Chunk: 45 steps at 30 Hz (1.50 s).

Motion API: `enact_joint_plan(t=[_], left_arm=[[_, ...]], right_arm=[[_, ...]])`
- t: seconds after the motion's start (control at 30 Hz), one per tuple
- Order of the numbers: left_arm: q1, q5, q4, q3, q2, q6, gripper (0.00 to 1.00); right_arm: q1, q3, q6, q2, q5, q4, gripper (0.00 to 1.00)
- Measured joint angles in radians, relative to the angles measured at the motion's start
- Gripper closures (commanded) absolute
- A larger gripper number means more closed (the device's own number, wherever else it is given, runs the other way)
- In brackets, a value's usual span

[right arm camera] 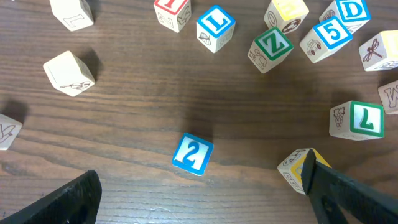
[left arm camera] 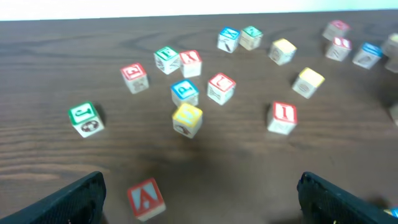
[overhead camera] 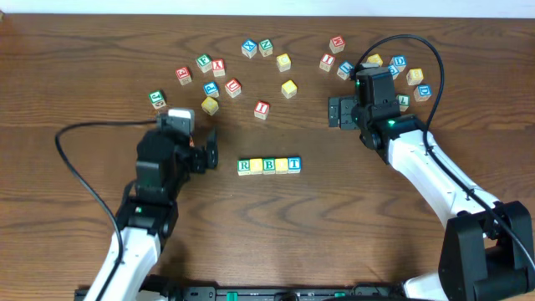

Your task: Spell out ROBOT

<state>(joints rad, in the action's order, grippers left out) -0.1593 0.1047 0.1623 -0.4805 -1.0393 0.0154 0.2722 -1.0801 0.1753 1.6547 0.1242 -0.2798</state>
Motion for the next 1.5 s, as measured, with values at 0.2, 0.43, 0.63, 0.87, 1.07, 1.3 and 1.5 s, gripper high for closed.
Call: enact_joint_plan(t=[0.2, 0.43, 0.63, 0.87, 1.07, 1.3, 1.5], left_arm=[[0.000, 0.063, 0.003, 0.092, 0.091, 0.048, 0.03], [0.000, 0.100, 0.004, 0.196, 0.199, 0.064, 0.03], [0.000, 0.107, 0.006, 0.280, 0.300, 0.064, 0.03], [0.000, 0.119, 0.023, 0.373, 0.399, 0.064, 0.03], [0.000, 0.134, 0.028, 0.415, 0.445, 0.064, 0.03], [0.000, 0.134, -0.006, 0.467, 0.531, 0.064, 0.03], [0.000, 0.134, -0.071, 0.472, 0.607, 0.064, 0.03]], right_arm=[[0.000, 0.000, -0.001, 0.000, 0.000, 0.000, 0.01], [0.000, 0.000, -0.001, 0.000, 0.000, 0.000, 0.01], [0.000, 0.000, -0.001, 0.000, 0.000, 0.000, 0.01], [0.000, 0.000, -0.001, 0.000, 0.000, 0.000, 0.01], [0.000, 0.000, -0.001, 0.000, 0.000, 0.000, 0.01], [0.000, 0.000, -0.001, 0.000, 0.000, 0.000, 0.01], [0.000, 0.000, -0.001, 0.000, 0.000, 0.000, 0.01]])
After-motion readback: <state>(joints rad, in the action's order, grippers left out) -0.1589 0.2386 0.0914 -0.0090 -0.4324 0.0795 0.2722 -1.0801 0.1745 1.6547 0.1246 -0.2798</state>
